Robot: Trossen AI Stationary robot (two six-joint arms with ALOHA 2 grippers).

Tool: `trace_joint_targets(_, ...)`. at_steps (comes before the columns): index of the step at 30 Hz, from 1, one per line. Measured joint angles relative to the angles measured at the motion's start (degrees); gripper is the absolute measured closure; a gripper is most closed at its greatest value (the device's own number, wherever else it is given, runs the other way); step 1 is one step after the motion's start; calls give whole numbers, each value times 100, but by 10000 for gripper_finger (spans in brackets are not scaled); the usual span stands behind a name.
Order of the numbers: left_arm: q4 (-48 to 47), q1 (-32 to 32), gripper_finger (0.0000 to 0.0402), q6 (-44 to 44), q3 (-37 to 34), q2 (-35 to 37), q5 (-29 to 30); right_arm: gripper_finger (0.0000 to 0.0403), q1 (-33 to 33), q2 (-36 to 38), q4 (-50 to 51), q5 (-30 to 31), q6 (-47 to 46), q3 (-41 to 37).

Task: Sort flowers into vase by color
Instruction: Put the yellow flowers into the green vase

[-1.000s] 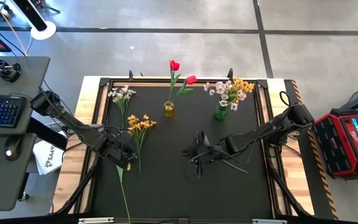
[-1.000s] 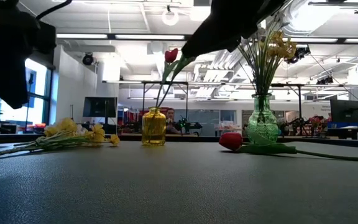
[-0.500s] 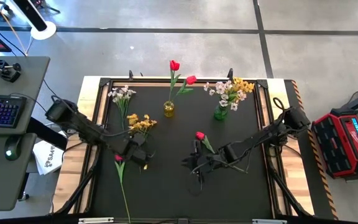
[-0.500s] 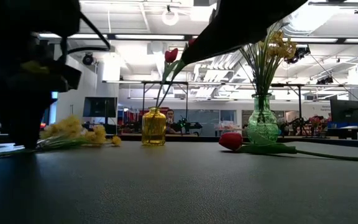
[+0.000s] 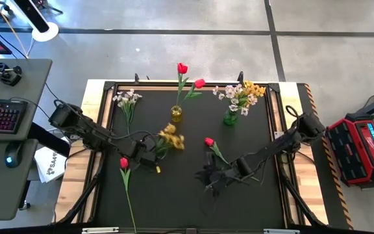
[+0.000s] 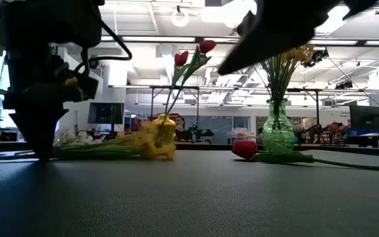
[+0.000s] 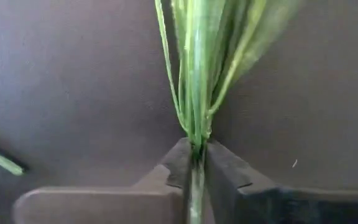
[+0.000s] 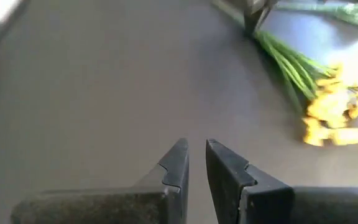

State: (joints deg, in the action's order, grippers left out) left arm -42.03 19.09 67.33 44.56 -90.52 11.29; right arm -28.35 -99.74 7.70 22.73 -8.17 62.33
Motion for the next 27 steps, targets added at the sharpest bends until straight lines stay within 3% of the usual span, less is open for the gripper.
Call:
trace_joint_targets(8, -24, 27, 395, -349, -27, 341, 2, 363, -506, 137, 1813, 398, -1115, 299)
trace_joint_targets(12, 259, 171, 398, -671, -26, 828, 408, 363, -841, 285, 2795, 868, -1729, 372)
trace_joint_targets(15, 959, 250, 398, -1128, -32, 1256, 609, 363, -1042, 363, 3348, 1274, -2266, 372)
trace_joint_targets(19, 2597, 224, 398, -2234, -204, 1667, 473, 363, -1120, 372, 3567, 1489, -2876, 372)
trace_joint_targets(24, 4537, 159, 399, -3715, -511, 1733, 243, 363, -1105, 374, 3497, 1385, -3021, 223)
trace_joint_targets(27, 5248, 116, 399, -4506, -671, 1662, 403, 363, -1105, 377, 3617, 1811, -3312, -11)
